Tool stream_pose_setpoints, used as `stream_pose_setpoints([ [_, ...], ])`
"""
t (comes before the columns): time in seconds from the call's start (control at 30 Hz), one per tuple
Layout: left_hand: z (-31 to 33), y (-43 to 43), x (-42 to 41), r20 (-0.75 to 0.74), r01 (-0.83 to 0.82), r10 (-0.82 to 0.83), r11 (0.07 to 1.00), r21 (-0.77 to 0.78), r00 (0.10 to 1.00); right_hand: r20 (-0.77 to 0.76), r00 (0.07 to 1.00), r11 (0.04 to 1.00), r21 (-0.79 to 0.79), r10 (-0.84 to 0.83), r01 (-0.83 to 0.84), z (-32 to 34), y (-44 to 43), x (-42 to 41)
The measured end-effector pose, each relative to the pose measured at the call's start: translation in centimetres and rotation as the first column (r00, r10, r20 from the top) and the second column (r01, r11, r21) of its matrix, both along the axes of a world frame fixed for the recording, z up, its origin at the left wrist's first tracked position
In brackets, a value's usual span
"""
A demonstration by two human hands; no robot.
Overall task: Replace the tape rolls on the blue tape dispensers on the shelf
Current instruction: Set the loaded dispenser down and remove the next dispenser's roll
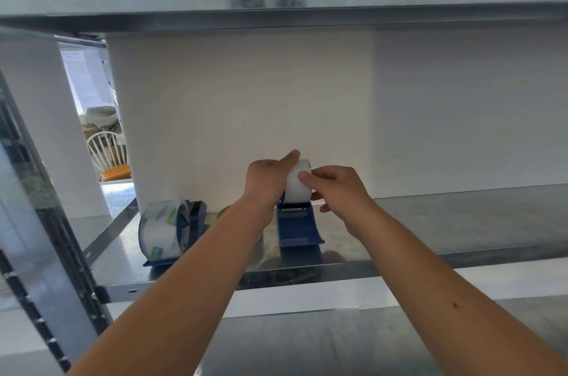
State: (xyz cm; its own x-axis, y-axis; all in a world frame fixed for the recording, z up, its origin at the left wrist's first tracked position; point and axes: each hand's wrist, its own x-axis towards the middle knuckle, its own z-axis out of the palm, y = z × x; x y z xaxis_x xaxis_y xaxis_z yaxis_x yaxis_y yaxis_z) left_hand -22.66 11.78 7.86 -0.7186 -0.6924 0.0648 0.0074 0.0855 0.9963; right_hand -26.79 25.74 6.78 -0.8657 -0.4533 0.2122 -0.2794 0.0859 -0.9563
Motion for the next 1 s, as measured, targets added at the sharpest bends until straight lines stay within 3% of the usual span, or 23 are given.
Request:
stream_pose_setpoints([
  [0.43,-0.9,-1.1,-0.8,0.021,-0.061,0.063,0.993,-0.098,0.998,0.055,0.986,0.976,-0.144,-0.158,0.165,-0.6,2.2,-1.9],
  [0.53,-1.0,-1.3,-0.8,0.011,-0.046,0.047,0.994,-0.099,0.999,-0.258,0.938,0.964,0.073,-0.231,0.257,-1.2,3.7,-3.0],
  [0.63,-1.2,-1.5,-0.7,-0.025,-0.029,0.027,0.994,-0.102,0.999,-0.535,0.841,0.836,0.426,-0.075,0.345,-2.0,4.5,-3.2],
  [0.77,-1.2,-1.3,-0.6,-0.033,-0.019,0.016,0.996,-0.092,0.999,-0.503,0.86,0.656,0.678,0.084,0.332,-3.7,4.6,-2.6],
  [0.87,-1.0,-1.2,-0.3,-0.007,-0.021,0.02,0.995,-0.095,1.0,-0.448,0.89,0.69,0.672,0.088,0.27,-4.0,4.8,-2.3],
  [1.0,-0.7,-0.8,-0.1,0.019,-0.047,0.049,0.994,-0.1,0.999,-0.534,0.844,0.777,0.552,0.053,0.301,-3.8,5.4,-2.6],
])
